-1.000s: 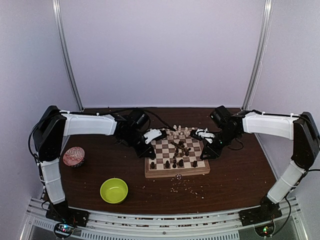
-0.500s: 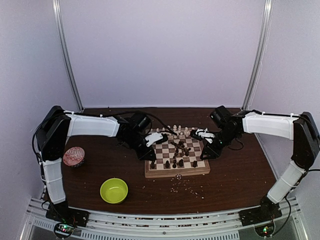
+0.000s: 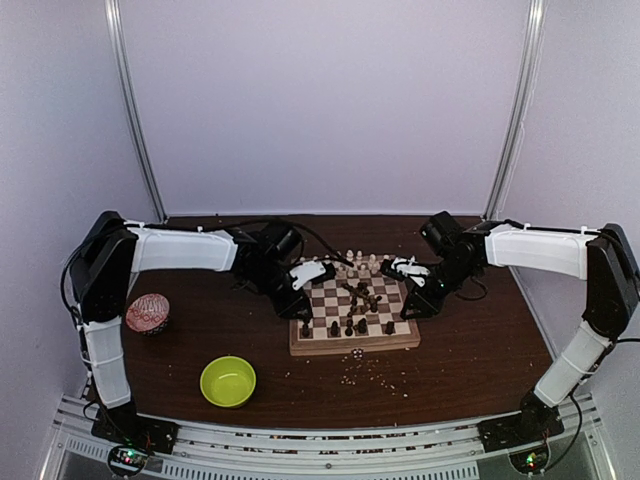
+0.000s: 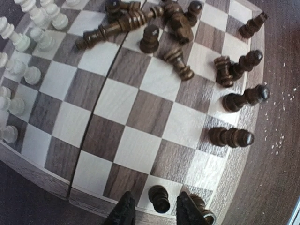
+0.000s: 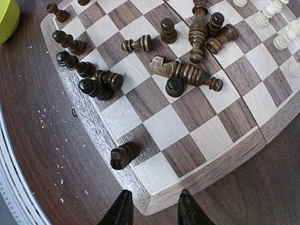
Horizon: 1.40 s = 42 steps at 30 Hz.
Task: Set up the chess pieces on the board
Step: Place the pawn at h7, then pick up the pawn from the chessboard.
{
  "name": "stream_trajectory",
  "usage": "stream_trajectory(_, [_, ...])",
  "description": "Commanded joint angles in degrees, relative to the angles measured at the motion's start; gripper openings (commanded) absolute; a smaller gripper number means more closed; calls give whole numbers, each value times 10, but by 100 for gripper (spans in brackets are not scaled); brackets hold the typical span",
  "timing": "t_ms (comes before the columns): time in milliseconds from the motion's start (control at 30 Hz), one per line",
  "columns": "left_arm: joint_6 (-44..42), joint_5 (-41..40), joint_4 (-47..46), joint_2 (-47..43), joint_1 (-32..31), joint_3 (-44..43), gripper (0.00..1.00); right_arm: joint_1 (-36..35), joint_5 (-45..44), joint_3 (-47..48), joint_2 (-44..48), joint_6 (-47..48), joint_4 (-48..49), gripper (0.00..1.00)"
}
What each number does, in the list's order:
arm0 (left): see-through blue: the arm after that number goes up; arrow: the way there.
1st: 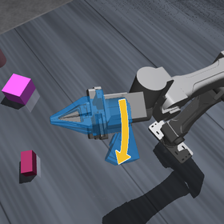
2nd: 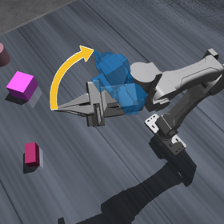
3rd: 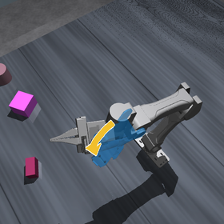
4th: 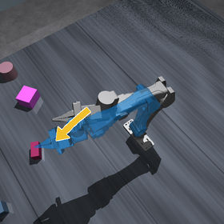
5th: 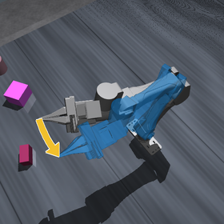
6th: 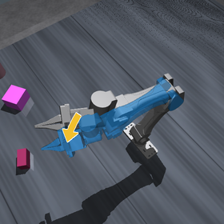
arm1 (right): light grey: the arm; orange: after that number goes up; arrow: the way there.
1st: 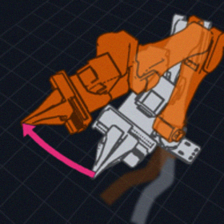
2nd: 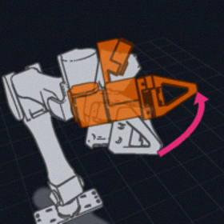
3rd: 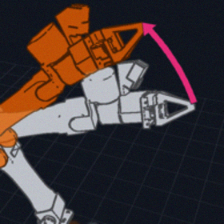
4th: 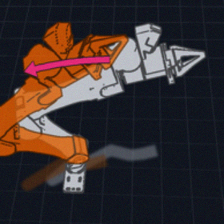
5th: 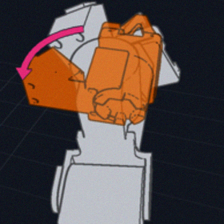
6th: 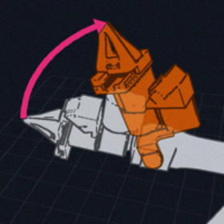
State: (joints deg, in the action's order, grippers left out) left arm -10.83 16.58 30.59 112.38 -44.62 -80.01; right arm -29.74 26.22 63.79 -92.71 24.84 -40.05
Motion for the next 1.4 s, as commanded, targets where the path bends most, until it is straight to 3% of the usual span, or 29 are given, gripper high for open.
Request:
stream_trajectory(0, [18, 11, -19, -29, -2, -51, 34, 3, 7, 9, 2, -2, 0, 34])
stream_trajectory(200, [66, -8, -46, 30, -12, -127, 34, 3, -1, 9, 6, -4, 2, 34])
stream_trajectory(433, [89, -13, -18, 131, -30, -258, 33, 5, -10, 4, 13, -6, 6, 34])
stream_trajectory(600, [96, -5, -7, 182, -37, -302, 32, 11, -11, 1, 18, -7, 9, 34])
stream_trajectory(1033, [88, -24, 21, 234, -47, -342, 24, 20, -4, -2, 20, -7, 8, 34])
stream_trajectory(1367, [89, -5, -29, 177, -48, -279, 30, 21, -1, 0, 15, -7, 8, 34])
